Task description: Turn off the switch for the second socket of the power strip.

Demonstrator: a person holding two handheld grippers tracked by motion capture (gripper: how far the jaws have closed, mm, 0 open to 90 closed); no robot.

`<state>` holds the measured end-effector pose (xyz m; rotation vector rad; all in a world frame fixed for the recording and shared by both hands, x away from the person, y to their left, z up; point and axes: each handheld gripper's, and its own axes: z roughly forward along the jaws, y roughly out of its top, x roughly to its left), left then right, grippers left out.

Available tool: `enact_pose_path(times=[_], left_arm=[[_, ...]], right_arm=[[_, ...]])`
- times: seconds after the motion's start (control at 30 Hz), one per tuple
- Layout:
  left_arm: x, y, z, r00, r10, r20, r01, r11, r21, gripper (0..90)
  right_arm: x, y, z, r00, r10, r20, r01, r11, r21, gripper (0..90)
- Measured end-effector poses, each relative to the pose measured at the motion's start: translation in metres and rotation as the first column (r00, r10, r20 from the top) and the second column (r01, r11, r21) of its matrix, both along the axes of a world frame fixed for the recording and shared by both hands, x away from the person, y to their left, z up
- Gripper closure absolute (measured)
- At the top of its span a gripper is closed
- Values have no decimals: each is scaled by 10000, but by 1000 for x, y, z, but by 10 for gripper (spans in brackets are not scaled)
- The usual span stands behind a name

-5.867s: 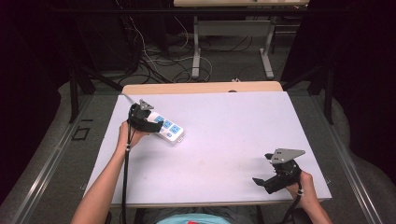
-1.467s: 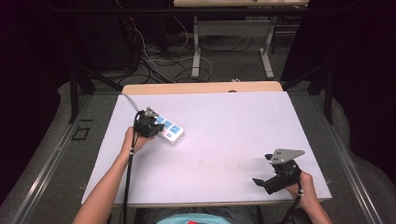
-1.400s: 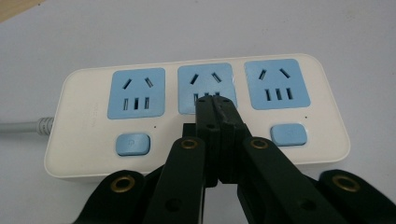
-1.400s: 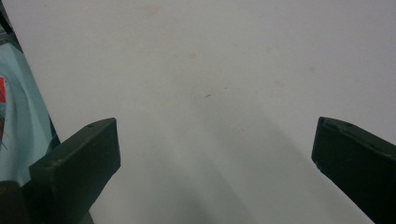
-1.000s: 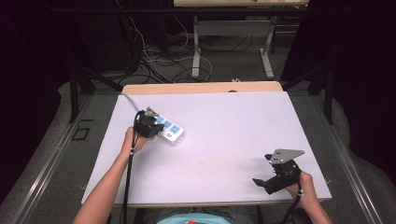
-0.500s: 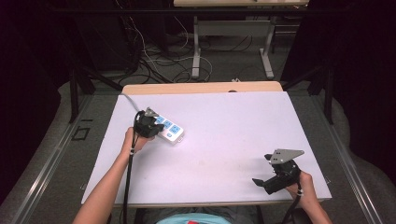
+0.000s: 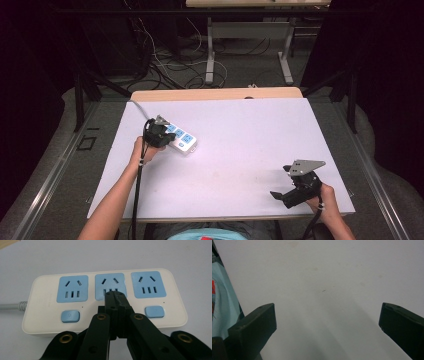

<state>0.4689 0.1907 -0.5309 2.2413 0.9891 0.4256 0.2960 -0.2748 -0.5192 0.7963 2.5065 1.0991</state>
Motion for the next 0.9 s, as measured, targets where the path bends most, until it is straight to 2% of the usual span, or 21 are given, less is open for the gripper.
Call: enact_pose_path(times=[0.4,0.47,0.53,0.63,0.67,0.8,0.87,0.9], left_arm=[[0,0,0,10000,-55,-27,55,10000,41,900],[0,-2,0,9999,1,135,-2,10000,82,900],[0,-1,1,9999,-124,10,124,9997,206,900],[0,-1,0,9999,-77,86,76,9999,68,900],[0,0,1,9999,-130,19,130,9999,81,900],[0,0,1,9999,-123,-87,124,9999,69,900],[0,-1,0,9999,-98,71,98,9999,56,900],[0,-1,1,9999,-105,11,105,9998,185,900]], right_arm=[[0,0,0,10000,40,-68,-40,10000,-18,7],[0,0,0,10000,35,-72,-35,10000,-17,8],[0,0,0,10000,-2,10,2,10000,-16,7],[0,0,1,9999,63,-78,-63,10000,-71,8],[0,0,0,10000,28,10,-28,10000,5,7],[0,0,1,9999,65,-102,-66,9999,-78,8],[0,0,0,10000,57,-55,-57,10000,-24,8],[0,0,0,10000,28,-10,-28,10000,-1,8]])
